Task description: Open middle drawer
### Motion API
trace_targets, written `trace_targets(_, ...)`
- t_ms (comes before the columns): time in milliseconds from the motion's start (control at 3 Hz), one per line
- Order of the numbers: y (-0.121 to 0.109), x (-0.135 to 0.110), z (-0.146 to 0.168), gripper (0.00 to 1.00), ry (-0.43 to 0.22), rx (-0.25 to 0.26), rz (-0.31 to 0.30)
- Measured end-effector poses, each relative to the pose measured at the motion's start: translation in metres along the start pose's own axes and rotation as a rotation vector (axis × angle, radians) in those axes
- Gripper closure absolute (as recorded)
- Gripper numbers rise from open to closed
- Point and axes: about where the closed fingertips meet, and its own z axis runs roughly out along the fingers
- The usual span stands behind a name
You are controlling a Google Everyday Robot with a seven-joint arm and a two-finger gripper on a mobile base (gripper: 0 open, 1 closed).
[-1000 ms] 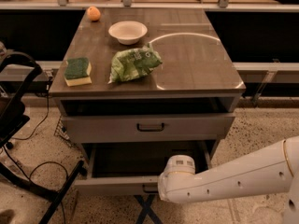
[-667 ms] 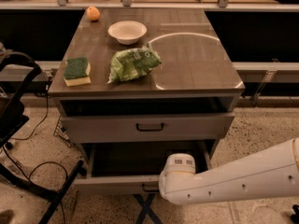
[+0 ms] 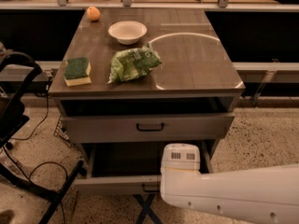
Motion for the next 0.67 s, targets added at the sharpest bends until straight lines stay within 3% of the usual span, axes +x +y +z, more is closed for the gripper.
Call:
trace_targets(333,-0.025,0.013,-0.001,1.00,0.007,0.061,-0.010)
trace_targets(667,-0.053,0.031,0.032,1.00,0.003,0.099,-0.035)
